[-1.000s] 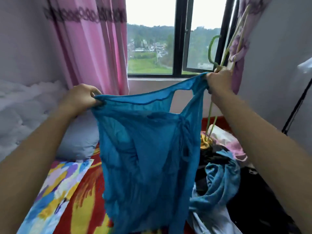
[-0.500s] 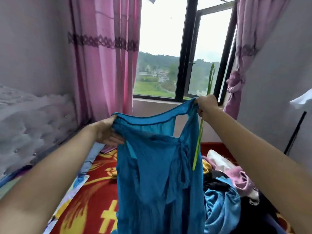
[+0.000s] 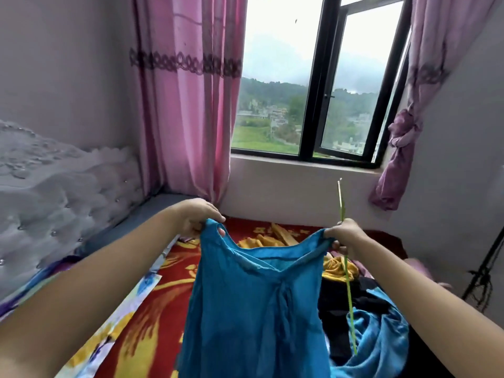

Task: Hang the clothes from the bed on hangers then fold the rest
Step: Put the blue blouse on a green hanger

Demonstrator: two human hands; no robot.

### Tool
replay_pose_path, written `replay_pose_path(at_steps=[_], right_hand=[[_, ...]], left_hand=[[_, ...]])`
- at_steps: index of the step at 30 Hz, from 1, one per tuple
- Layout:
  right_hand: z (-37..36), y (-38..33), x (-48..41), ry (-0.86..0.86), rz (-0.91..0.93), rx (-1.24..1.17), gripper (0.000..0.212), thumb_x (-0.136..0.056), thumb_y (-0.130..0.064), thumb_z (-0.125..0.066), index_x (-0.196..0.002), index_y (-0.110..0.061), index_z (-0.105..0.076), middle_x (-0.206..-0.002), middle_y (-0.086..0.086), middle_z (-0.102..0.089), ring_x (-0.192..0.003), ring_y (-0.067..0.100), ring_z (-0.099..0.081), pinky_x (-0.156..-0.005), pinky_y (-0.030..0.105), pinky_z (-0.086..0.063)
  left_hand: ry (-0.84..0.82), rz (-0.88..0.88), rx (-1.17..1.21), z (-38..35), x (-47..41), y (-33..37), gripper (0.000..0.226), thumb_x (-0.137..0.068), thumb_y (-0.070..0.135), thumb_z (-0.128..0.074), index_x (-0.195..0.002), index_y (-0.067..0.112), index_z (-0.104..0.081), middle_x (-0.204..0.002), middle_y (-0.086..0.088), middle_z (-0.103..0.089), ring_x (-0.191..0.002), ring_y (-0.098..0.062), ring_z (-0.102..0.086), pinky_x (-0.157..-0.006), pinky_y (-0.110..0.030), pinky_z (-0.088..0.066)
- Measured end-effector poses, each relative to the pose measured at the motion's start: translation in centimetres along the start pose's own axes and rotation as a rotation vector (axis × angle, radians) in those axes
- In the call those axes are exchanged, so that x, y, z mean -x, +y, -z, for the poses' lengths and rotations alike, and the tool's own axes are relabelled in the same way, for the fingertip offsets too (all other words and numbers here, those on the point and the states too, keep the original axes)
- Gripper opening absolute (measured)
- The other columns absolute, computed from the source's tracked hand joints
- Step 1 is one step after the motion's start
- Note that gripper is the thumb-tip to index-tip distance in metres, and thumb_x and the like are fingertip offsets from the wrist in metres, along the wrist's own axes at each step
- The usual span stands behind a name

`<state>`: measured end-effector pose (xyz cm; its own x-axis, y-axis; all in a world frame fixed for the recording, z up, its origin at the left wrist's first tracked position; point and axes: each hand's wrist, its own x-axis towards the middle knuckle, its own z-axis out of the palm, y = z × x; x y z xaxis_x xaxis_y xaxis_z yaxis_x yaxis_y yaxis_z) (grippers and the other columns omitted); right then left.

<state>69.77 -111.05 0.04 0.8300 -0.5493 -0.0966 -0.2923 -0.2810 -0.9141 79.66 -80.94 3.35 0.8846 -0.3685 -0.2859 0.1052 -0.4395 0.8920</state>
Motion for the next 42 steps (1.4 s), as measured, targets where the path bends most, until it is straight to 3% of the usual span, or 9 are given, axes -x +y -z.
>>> replay_pose_path(at_steps=[3, 6, 11, 17, 23, 27, 36, 40, 42], right_hand=[[0.7, 1.4, -0.2, -0.149, 0.086, 0.110, 0.030, -0.085, -0.011, -0.067, -0.069, -0.011, -0.041, -0.054, 0.005, -0.041, -0.028, 0.005, -0.029, -0.030, 0.013, -0.020], [1.3, 2.1, -0.1, -0.155, 0.233, 0.132, 0.035, -0.094, -0.026, -0.056, -0.064, -0.009, -0.052, -0.040, -0.006, -0.045, -0.032, 0.007, -0.032, -0.036, 0.018, -0.026], [2.3, 2.6, 1.2, -0.241, 0.378, 0.059, 0.028, -0.092, -0.018, -0.056, -0.070, -0.008, -0.071, -0.041, -0.007, -0.038, -0.036, 0.003, -0.030, -0.037, 0.010, -0.025], [3.1, 3.1, 2.2, -0.395, 0.320, 0.073, 0.042, -0.091, -0.008, -0.054, -0.051, -0.010, -0.067, -0.039, -0.004, -0.028, -0.034, 0.005, -0.022, -0.035, 0.010, -0.020], [0.6, 2.7, 3.6, -0.450, 0.348, 0.075, 0.039, -0.092, -0.009, -0.055, -0.054, -0.011, -0.062, -0.039, -0.008, -0.027, -0.034, 0.002, -0.022, -0.037, 0.010, -0.019], [-1.8, 2.4, 4.0, -0.443, 0.413, 0.020, 0.033, -0.092, -0.008, -0.053, -0.061, -0.005, -0.061, -0.037, -0.013, -0.030, -0.036, 0.001, -0.027, -0.040, 0.010, -0.023], [-1.3, 1.9, 3.9, -0.330, 0.460, -0.088, 0.035, -0.090, -0.008, -0.056, -0.055, -0.006, -0.060, -0.040, -0.012, -0.031, -0.040, 0.002, -0.026, -0.043, 0.012, -0.023], [-4.7, 2.5, 4.4, -0.340, 0.440, -0.123, 0.036, -0.092, -0.008, -0.055, -0.056, -0.007, -0.059, -0.039, -0.013, -0.032, -0.040, 0.003, -0.026, -0.044, 0.014, -0.021], [-5.0, 2.2, 4.4, -0.318, 0.441, -0.185, 0.038, -0.092, -0.008, -0.054, -0.055, -0.006, -0.058, -0.038, -0.012, -0.031, -0.038, 0.002, -0.026, -0.042, 0.012, -0.021]], left_hand=[[0.005, -0.036, -0.105, 1.1, 0.9, 0.1, 0.012, -0.088, 0.003, -0.061, -0.096, 0.012, -0.059, -0.062, -0.009, -0.066, -0.062, -0.022, -0.055, -0.063, -0.025, -0.043], [0.036, -0.078, -0.219, 1.6, 1.2, 0.2, 0.021, -0.088, 0.004, -0.060, -0.108, 0.012, -0.060, -0.088, -0.013, -0.057, -0.076, -0.025, -0.050, -0.067, -0.030, -0.046], [0.071, -0.107, -0.223, 1.6, 1.3, -0.2, 0.027, -0.092, 0.001, -0.053, -0.115, 0.013, -0.057, -0.092, -0.010, -0.059, -0.082, -0.027, -0.057, -0.081, -0.042, -0.052], [0.126, -0.141, -0.135, 1.9, 1.3, -0.7, 0.027, -0.091, 0.000, -0.053, -0.114, 0.014, -0.057, -0.083, -0.004, -0.061, -0.065, -0.016, -0.059, -0.063, -0.031, -0.053], [0.047, -0.206, -0.041, 0.6, 1.9, 0.2, 0.030, -0.090, 0.000, -0.056, -0.113, 0.017, -0.057, -0.083, -0.009, -0.066, -0.069, -0.019, -0.064, -0.067, -0.032, -0.055], [0.025, -0.316, -0.219, -0.9, 2.8, 0.7, 0.039, -0.084, 0.000, -0.064, -0.115, 0.021, -0.057, -0.076, -0.006, -0.065, -0.063, -0.012, -0.060, -0.056, -0.017, -0.050], [0.140, -0.304, -0.193, 0.3, 3.3, 0.0, 0.026, -0.082, 0.003, -0.068, -0.105, 0.015, -0.064, -0.082, -0.005, -0.062, -0.071, -0.014, -0.061, -0.061, -0.024, -0.053], [0.104, -0.449, -0.417, -2.1, 3.4, 0.4, 0.024, -0.082, 0.018, -0.070, -0.105, 0.017, -0.064, -0.069, 0.005, -0.063, -0.067, -0.009, -0.060, -0.065, -0.021, -0.049], [0.352, -0.574, -0.852, -2.6, 3.7, 0.8, 0.030, -0.083, 0.034, -0.066, -0.111, 0.024, -0.062, -0.073, 0.015, -0.058, -0.079, -0.011, -0.059, -0.066, -0.024, -0.042]])
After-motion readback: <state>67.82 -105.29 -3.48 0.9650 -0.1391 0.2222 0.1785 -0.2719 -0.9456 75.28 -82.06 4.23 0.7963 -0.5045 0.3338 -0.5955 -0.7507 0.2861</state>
